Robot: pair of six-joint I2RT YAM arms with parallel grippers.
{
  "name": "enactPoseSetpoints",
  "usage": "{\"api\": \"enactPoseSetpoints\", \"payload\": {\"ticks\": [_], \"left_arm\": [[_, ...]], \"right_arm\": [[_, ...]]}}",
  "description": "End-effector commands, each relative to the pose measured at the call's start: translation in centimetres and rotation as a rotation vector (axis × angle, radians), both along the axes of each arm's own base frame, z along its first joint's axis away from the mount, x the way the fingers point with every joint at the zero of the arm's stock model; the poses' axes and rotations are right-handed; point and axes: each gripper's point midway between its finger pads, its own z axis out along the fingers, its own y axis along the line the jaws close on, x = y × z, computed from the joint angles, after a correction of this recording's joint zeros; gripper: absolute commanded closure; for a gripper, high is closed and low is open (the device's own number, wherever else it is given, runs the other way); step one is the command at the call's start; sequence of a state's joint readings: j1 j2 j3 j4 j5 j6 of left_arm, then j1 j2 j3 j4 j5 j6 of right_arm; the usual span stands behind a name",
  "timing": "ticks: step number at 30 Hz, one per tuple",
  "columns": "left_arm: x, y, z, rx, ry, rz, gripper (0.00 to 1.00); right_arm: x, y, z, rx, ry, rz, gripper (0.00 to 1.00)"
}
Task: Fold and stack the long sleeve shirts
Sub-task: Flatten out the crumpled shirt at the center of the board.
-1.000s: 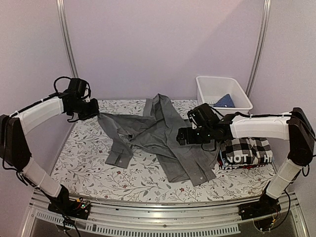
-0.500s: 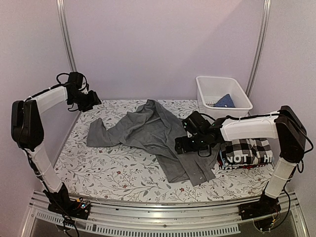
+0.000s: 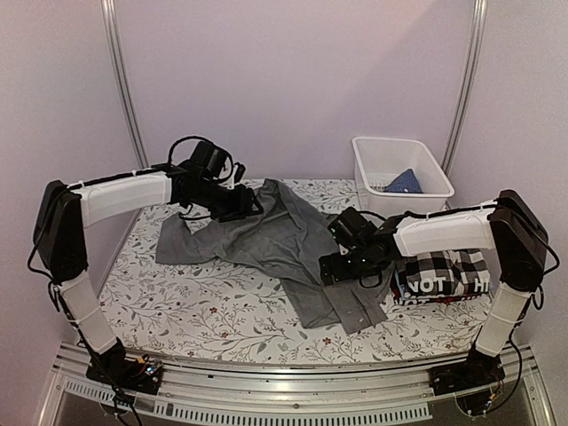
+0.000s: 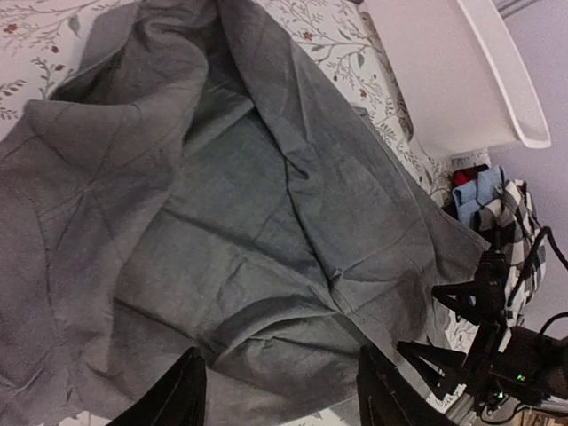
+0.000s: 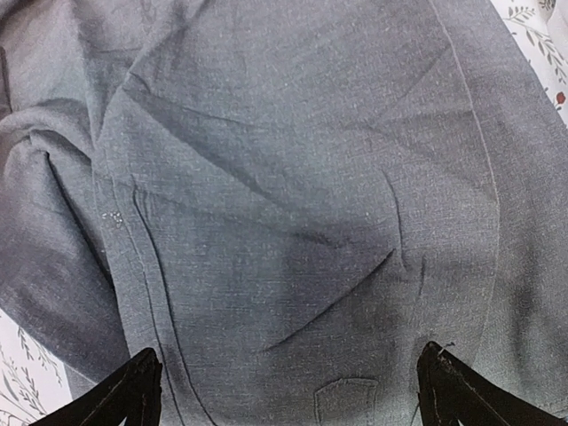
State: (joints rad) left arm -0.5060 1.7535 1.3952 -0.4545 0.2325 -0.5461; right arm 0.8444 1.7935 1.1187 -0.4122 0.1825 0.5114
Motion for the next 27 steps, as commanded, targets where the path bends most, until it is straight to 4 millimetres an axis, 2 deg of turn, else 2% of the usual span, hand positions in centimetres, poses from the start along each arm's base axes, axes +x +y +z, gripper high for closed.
{"api": "enactPoseSetpoints", "payload": {"ticks": [1,3,7,9,12,15,19,20,23,27], "left_arm": [[-1.8,-6.7,-2.7,-0.055,0.056,-0.114,0.43],[-2.7,-9.0,-4.1,-0.054,0.084,-0.161,0.43],[-4.7,-11.8,-7.2,-0.048,0.149,-0.227,0.44],[-5.8,-12.5,-8.6,-0.036,0.174,-0.253,0.44],[-7.1,-12.3,-10.5,-0.008,0.209,-0.265,0.44],[-8.5,-10.9,-12.1,0.022,0.245,-0.264,0.44],[-10.6,-7.5,-14.0,0.063,0.283,-0.239,0.44],[-10.7,-7.0,-13.9,0.058,0.282,-0.231,0.44],[-11.5,-4.0,-15.0,0.074,0.313,-0.192,0.43],[-11.3,0.8,-16.3,0.103,0.341,-0.098,0.44]], "right_arm": [[-0.7,-1.1,-1.7,-0.063,0.030,-0.010,0.01],[-0.9,-1.3,-2.0,-0.069,0.036,-0.018,0.01],[-1.1,-1.7,-2.2,-0.071,0.042,-0.031,0.01],[-1.2,-2.0,-2.2,-0.072,0.044,-0.042,0.01],[-1.1,-2.3,-2.0,-0.064,0.046,-0.054,0.01],[-0.8,-2.6,-1.7,-0.052,0.044,-0.069,0.01],[-0.7,-2.7,-1.4,-0.042,0.042,-0.076,0.01],[-0.7,-2.7,-1.3,-0.040,0.042,-0.075,0.01],[-0.6,-2.4,-1.1,-0.036,0.046,-0.067,0.01],[-0.6,-1.8,-0.2,-0.022,0.046,-0.053,0.01]]}}
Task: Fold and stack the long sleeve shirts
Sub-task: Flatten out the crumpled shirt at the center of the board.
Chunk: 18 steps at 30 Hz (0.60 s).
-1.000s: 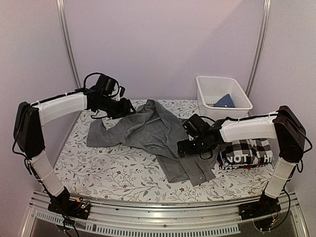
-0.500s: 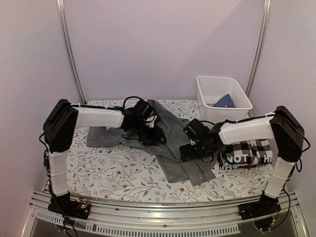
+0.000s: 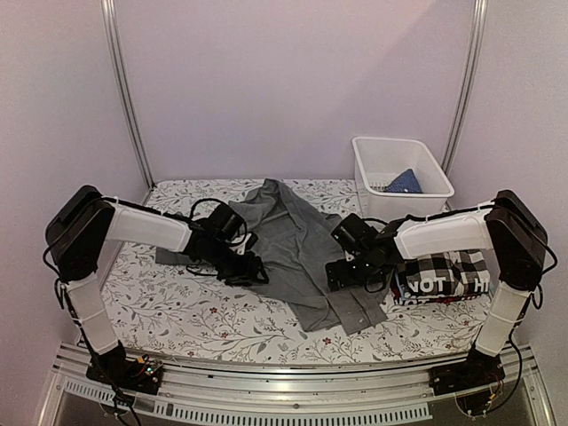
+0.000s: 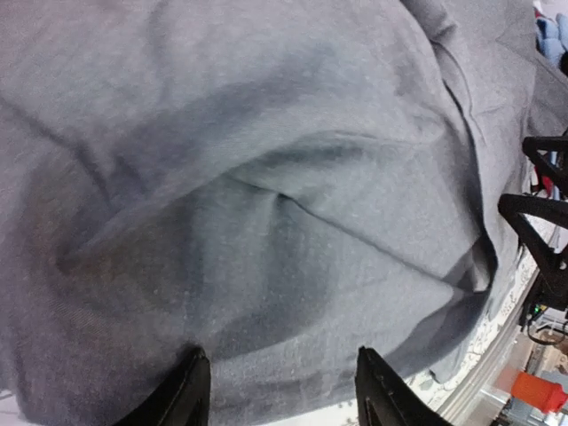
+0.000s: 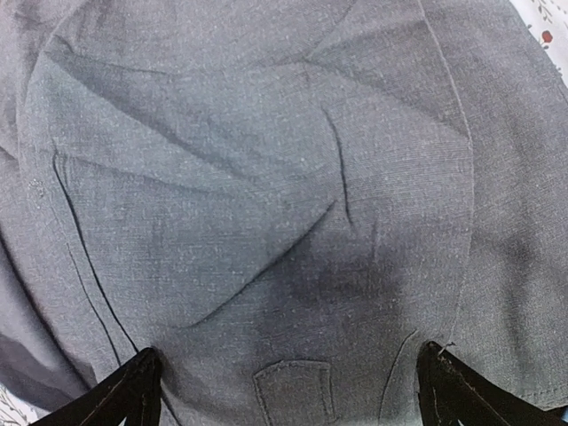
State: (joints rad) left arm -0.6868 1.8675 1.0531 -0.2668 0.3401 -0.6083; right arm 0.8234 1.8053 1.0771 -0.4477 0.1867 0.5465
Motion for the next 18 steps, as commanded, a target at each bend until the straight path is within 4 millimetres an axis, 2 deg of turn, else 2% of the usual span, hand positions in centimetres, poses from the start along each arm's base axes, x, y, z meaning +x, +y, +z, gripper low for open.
{"api": "enactPoseSetpoints", "payload": {"ticks": [1,4,8,14,18], "left_arm": [[0.5,6.4,-1.9,0.080,0.033,0.116,0.44],[1.1,10.3,-3.0,0.111,0.063,0.194,0.45],[3.0,14.4,-3.1,0.154,0.056,0.295,0.45],[5.8,16.6,-1.4,0.162,0.011,0.378,0.45],[6.7,16.4,-0.4,0.147,-0.008,0.379,0.46]], "right_arm": [[0.2,0.6,2.2,0.022,-0.019,0.008,0.01],[-0.1,1.0,2.8,0.004,-0.021,0.028,0.01],[-0.8,1.6,3.2,0.000,-0.016,0.060,0.01],[-3.1,3.5,2.3,0.009,0.032,0.131,0.01],[-4.7,5.8,2.1,0.017,0.041,0.180,0.01]]}}
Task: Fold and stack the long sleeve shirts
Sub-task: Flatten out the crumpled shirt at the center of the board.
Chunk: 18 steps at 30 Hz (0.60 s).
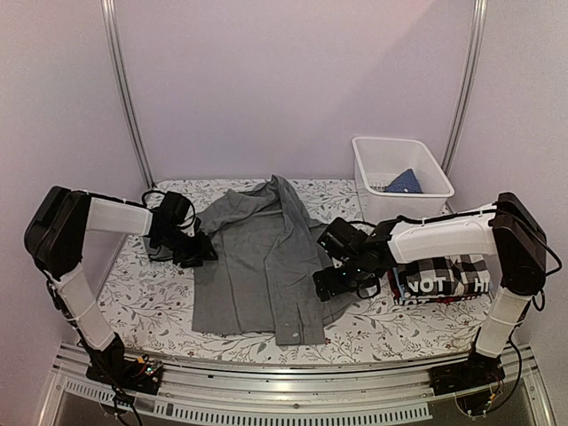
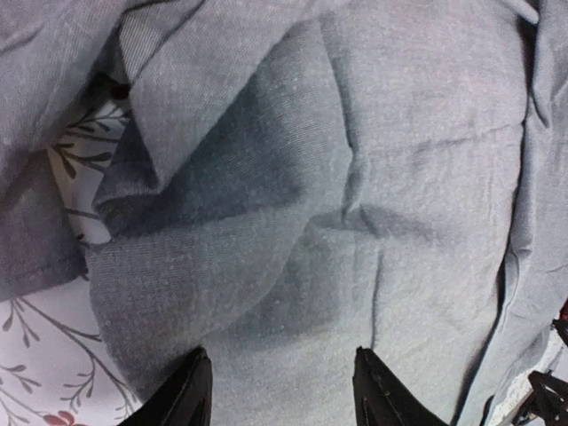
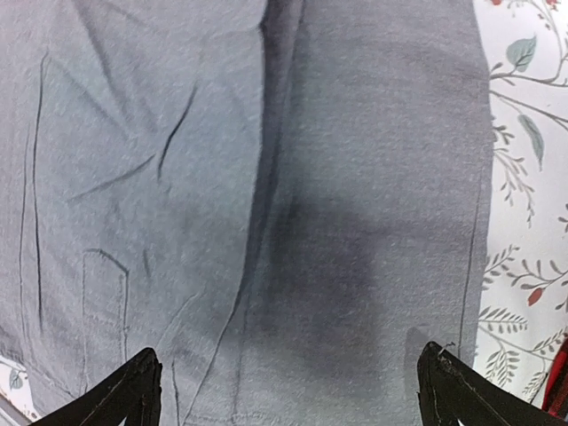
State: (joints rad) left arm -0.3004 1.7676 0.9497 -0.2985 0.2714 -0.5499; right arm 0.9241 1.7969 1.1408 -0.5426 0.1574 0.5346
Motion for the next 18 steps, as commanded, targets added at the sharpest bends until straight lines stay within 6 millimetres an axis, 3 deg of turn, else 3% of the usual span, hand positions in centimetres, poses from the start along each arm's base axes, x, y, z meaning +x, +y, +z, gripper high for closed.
{"api": "enactPoseSetpoints", "payload": {"ticks": [1,5,10,14,18], "left_arm": [[-0.1,0.9,0.2,0.047,0.019,0.005,0.46],[-0.1,-1.2,3.0,0.029,-0.043,-0.050,0.46],[-1.7,-4.8,6.2,-0.020,-0.097,-0.127,0.46],[-4.2,-8.1,6.7,-0.098,-0.088,-0.202,0.46],[-7.1,-11.6,5.9,-0.158,-0.051,-0.286,0.46]], "right_arm": [[-1.9,3.0,0.7,0.017,0.014,0.065,0.01],[-3.3,5.3,1.0,0.062,0.021,0.093,0.03],[-4.2,5.5,-0.5,0.064,0.066,0.065,0.14],[-5.7,6.4,0.1,0.108,0.084,0.072,0.29],[-8.2,8.3,0.1,0.112,0.107,0.110,0.41]]}}
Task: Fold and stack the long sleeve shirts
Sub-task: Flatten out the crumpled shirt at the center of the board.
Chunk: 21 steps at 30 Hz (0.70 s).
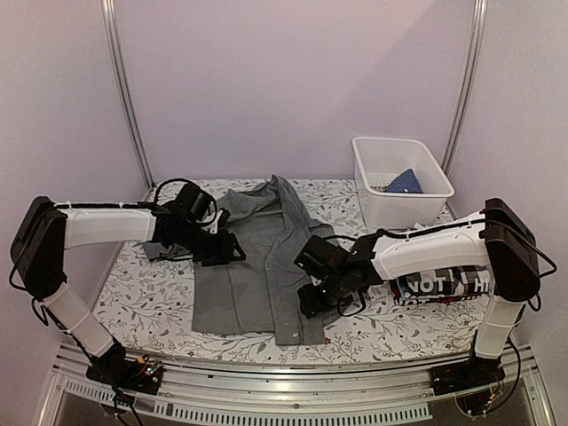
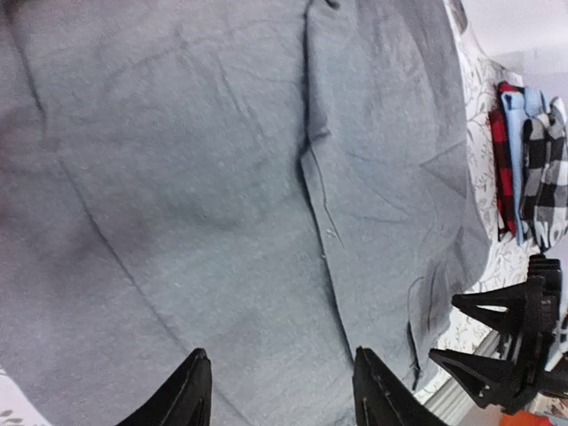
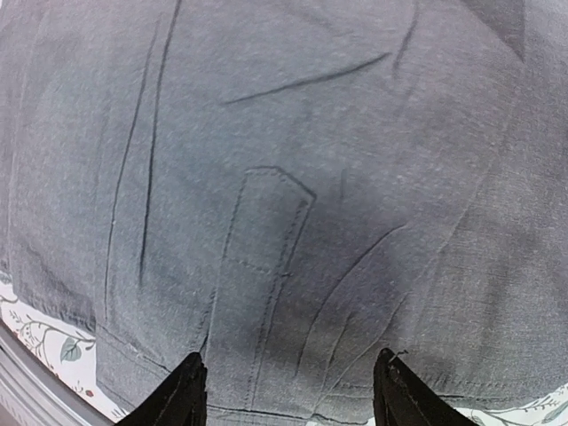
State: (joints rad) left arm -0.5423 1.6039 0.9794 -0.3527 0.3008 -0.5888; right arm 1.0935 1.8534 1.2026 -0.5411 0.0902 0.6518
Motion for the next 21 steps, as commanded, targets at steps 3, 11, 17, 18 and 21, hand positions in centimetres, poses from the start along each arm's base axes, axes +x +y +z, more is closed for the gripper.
{"api": "enactPoseSetpoints", "payload": {"ticks": [3,11,17,18,21], "left_arm": [[-3.9,-4.1,-2.0,-0.075,0.092,-0.091,0.46],[-6.6,-2.1,-5.8,-0.037,0.177,-0.071,0.46],[-7.8,2.7,-8.9,0.046,0.241,0.052,0.49],[-7.9,3.4,-9.2,0.064,0.243,0.070,0.50],[-7.9,5.6,-9.7,0.115,0.247,0.133,0.50]], "right_arm": [[-4.2,3.2,-0.5,0.017,0.055,0.041,0.45],[-6.1,3.1,-3.3,-0.066,0.097,0.020,0.47],[-5.8,2.8,-3.2,-0.111,0.079,0.007,0.53],[-5.9,2.8,-3.3,-0.117,0.082,0.009,0.56],[-6.4,2.8,-3.8,-0.150,0.090,0.026,0.67]]}}
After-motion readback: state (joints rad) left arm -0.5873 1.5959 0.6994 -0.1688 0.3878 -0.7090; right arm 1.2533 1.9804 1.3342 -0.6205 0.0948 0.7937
